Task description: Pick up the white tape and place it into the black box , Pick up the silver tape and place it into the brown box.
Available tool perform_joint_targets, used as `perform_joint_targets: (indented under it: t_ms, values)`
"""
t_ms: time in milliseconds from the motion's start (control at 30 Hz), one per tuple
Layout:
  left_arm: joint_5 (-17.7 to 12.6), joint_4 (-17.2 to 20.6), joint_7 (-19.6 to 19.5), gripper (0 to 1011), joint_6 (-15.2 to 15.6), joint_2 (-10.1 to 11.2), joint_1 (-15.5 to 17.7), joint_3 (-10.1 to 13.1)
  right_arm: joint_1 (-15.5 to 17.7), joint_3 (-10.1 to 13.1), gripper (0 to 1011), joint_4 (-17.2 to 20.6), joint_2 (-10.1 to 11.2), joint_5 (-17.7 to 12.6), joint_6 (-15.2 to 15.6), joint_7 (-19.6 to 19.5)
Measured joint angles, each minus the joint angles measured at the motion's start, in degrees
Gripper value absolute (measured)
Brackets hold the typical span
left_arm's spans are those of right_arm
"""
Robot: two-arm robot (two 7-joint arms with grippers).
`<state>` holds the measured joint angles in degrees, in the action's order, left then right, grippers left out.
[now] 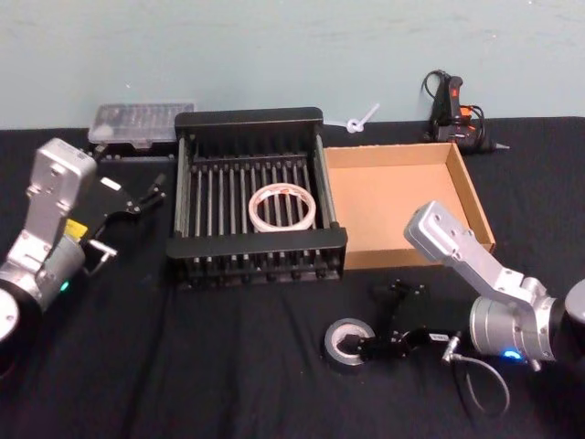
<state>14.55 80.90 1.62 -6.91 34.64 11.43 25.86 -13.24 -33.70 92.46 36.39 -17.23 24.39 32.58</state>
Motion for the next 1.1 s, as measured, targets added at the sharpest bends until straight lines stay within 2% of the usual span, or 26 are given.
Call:
perform_joint_targets:
  t_ms: [333,567,600,700,800,867,900,967,1000,1100]
  values:
    - [0.0,0.0,0.0,1001,0.0,0.0,0.0,0.0,0.0,0.0,978,0.0,0.0,0.0,0.0,0.0]
    - [0.0,0.0,0.0,1001,0.0,0.0,0.0,0.0,0.0,0.0,811,0.1,0.1,0.0,-0.1,0.0]
    - [0.0,0.0,0.0,1001,0.0,0.0,0.0,0.0,0.0,0.0,759,0.1,0.1,0.0,-0.1,0.0]
    - [0.0,0.0,0.0,1001,0.0,0.0,0.0,0.0,0.0,0.1,705,0.1,0.1,0.0,-0.1,0.0]
    - [0.0,0.0,0.0,1001,0.0,0.0,0.0,0.0,0.0,0.1,578,0.1,0.1,0.0,-0.1,0.0]
    - [0.0,0.0,0.0,1001,0.0,0.0,0.0,0.0,0.0,0.1,539,0.1,0.1,0.0,-0.1,0.0]
    - [0.0,0.0,0.0,1001,0.0,0.0,0.0,0.0,0.0,0.1,478,0.1,0.1,0.0,-0.1,0.0]
    - [0.0,0.0,0.0,1001,0.0,0.0,0.0,0.0,0.0,0.1,446,0.1,0.1,0.0,-0.1,0.0]
    - [0.0,0.0,0.0,1001,0.0,0.0,0.0,0.0,0.0,0.1,374,0.1,0.1,0.0,-0.1,0.0]
    - [0.0,0.0,0.0,1002,0.0,0.0,0.0,0.0,0.0,0.1,316,0.1,0.1,0.0,-0.1,0.0]
